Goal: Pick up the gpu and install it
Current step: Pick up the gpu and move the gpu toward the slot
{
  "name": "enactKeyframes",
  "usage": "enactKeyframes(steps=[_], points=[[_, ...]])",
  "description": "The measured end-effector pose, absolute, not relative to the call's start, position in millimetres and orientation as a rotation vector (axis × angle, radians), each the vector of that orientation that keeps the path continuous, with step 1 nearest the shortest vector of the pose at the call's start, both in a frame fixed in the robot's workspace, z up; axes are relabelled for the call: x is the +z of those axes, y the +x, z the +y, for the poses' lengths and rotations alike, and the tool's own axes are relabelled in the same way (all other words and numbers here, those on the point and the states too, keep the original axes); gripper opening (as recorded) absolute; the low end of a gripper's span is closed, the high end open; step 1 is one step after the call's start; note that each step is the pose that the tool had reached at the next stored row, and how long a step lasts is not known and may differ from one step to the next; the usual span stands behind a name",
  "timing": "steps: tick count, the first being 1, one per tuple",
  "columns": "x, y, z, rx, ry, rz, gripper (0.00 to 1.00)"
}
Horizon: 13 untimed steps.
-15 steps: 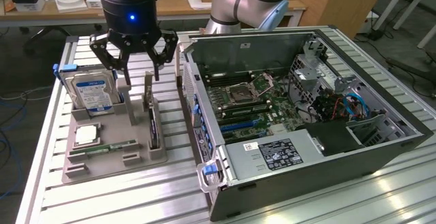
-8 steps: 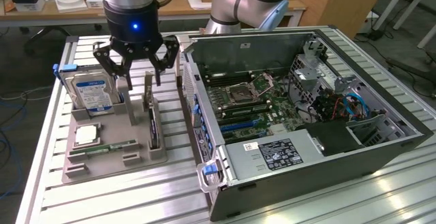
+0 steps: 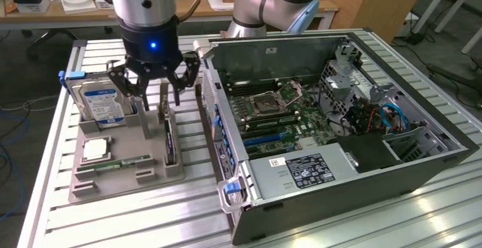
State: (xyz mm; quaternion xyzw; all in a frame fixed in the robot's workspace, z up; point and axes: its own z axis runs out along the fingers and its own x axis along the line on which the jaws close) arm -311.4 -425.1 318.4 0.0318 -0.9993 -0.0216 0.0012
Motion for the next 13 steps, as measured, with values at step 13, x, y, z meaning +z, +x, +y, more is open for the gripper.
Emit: enactKeyframes(steps=[13], points=[[295, -308, -426, -0.068, 0.100, -3.137, 0.59]])
